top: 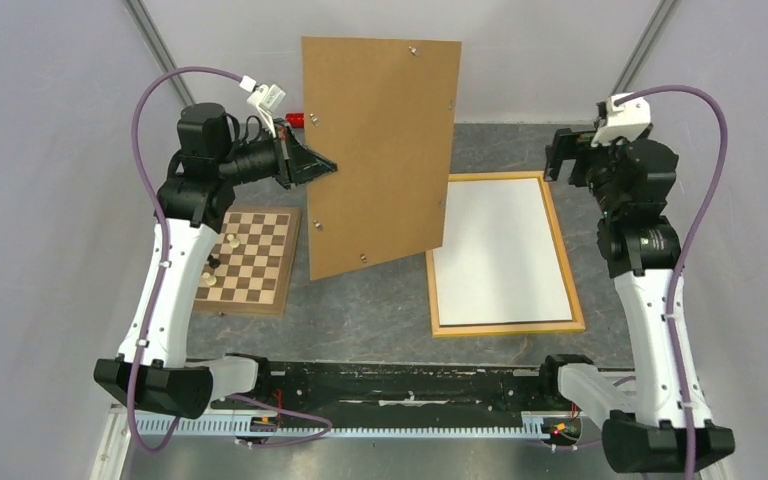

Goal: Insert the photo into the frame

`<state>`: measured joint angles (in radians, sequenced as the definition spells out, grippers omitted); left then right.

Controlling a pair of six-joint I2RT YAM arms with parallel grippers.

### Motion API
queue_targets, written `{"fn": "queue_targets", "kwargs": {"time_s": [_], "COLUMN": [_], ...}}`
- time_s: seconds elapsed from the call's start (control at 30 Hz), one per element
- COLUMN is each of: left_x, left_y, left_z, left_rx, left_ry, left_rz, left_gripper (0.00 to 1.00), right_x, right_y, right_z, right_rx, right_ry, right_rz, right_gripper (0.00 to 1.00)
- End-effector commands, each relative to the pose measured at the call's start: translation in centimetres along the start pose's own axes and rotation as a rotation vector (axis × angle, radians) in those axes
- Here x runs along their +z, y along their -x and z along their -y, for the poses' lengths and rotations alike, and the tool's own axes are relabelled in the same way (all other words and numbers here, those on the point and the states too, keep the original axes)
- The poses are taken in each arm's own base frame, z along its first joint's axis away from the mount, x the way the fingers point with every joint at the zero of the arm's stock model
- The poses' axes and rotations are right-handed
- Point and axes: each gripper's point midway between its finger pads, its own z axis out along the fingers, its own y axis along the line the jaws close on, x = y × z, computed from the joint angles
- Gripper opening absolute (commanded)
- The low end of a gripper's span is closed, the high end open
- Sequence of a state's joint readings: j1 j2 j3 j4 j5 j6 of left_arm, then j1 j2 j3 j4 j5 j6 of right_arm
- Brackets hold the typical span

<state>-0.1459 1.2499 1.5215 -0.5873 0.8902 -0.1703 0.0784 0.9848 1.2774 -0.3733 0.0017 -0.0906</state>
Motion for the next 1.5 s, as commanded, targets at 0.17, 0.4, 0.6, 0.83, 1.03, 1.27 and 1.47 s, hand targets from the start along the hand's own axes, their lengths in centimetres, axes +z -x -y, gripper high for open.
{"fn": "queue_targets", "kwargs": {"time_s": [0.17, 0.4, 0.6, 0.83, 1.03, 1.27, 1.47], "left_x": [1.2, 1.9, 2.2, 2.0, 2.0, 2.2, 2.3], "left_y": [1.5, 0.4, -0.9, -1.5, -1.6, -1.8, -1.7], "left_z": [0.5, -0.7, -1.4, -1.6, -1.7, -2.0, -2.2], "left_rx": [-0.377, -0.459, -0.488, -0.464, -0.446, -0.44, -0.442], "left_ry": [-0.037, -0.022, -0.008, 0.007, 0.011, 0.013, 0.015], "left_rz": [0.102, 0.119, 0.112, 0.121, 0.113, 0.109, 0.104], "left_gripper": [0.02, 0.02, 0.02, 0.02, 0.02, 0.02, 0.02], "right_x": [3.6, 5.9, 7.3, 6.1, 3.9, 1.9, 1.8], "right_y": [-11.4, -17.9, -24.0, -30.6, -34.2, -36.9, -37.6], "right_z": [6.7, 8.3, 8.0, 7.0, 6.3, 5.0, 3.6], "right_rx": [0.21, 0.25, 0.268, 0.273, 0.259, 0.262, 0.3], "right_ry": [-0.108, -0.102, -0.055, -0.01, 0.035, 0.123, 0.196], "right_rz": [-0.219, -0.349, -0.478, -0.626, -0.726, -0.811, -0.823], "right_gripper": [0.95, 0.93, 0.92, 0.89, 0.88, 0.88, 0.88]}}
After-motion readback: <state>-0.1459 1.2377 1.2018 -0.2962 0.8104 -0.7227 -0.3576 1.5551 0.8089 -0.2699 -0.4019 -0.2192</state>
